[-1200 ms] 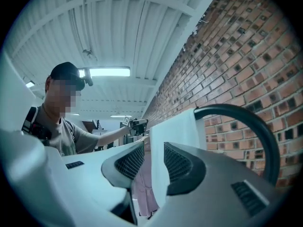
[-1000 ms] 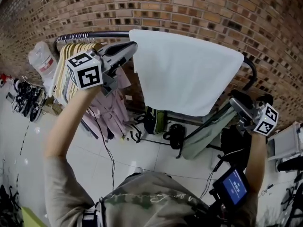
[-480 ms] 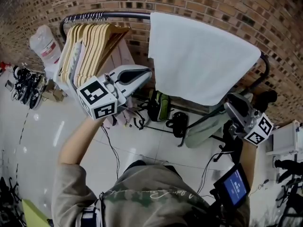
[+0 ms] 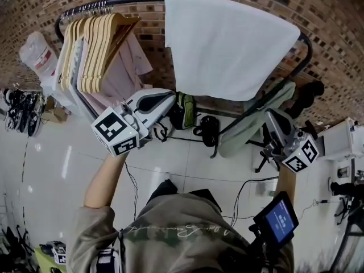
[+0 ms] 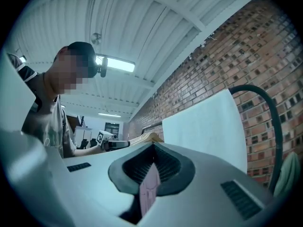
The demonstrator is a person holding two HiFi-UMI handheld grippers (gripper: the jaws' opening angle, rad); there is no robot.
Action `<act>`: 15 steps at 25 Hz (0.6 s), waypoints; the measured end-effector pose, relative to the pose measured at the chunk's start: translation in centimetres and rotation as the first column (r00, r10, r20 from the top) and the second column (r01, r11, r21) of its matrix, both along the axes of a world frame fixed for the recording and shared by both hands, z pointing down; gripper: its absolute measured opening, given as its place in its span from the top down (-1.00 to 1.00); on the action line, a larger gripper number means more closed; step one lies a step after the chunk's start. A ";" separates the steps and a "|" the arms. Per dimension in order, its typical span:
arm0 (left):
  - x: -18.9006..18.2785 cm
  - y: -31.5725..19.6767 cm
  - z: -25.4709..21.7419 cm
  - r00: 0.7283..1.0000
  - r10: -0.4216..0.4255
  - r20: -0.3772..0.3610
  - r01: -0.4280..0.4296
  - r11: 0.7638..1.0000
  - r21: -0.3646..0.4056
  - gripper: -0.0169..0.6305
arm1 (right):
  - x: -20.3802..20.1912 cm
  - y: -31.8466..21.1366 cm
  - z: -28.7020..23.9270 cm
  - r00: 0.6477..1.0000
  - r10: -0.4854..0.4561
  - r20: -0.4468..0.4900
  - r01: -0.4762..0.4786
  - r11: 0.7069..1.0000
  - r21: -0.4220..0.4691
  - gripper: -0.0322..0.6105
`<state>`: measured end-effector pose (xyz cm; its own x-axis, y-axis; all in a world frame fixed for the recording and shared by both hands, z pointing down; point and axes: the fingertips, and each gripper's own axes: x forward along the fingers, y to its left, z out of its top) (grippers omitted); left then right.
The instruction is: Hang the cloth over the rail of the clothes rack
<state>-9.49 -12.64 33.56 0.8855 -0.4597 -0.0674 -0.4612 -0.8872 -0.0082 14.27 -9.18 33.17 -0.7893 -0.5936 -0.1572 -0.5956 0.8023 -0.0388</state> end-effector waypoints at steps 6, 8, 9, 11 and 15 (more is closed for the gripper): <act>2.5 6.6 1.6 0.998 -0.063 -0.028 0.062 0.997 -0.035 0.93 | 0.8 5.2 1.4 0.997 -0.025 -0.075 0.024 1.000 -0.016 0.88; 3.0 8.8 1.9 0.995 -0.091 -0.047 0.088 0.995 -0.051 0.93 | 0.9 6.6 2.0 0.996 -0.043 -0.081 0.041 0.999 -0.028 0.88; 3.2 9.9 2.3 0.994 -0.099 -0.050 0.096 0.994 -0.060 0.93 | 0.9 7.5 2.5 0.996 -0.054 -0.070 0.052 0.998 -0.039 0.88; 3.2 12.1 3.2 0.994 -0.106 -0.041 0.103 0.992 -0.073 0.93 | 0.4 9.4 3.5 0.997 -0.067 -0.043 0.065 0.996 -0.059 0.88; 2.0 15.1 4.2 0.991 -0.134 -0.013 0.133 0.989 -0.058 0.93 | -1.3 12.4 4.3 0.998 -0.051 -0.028 0.050 0.998 -0.041 0.88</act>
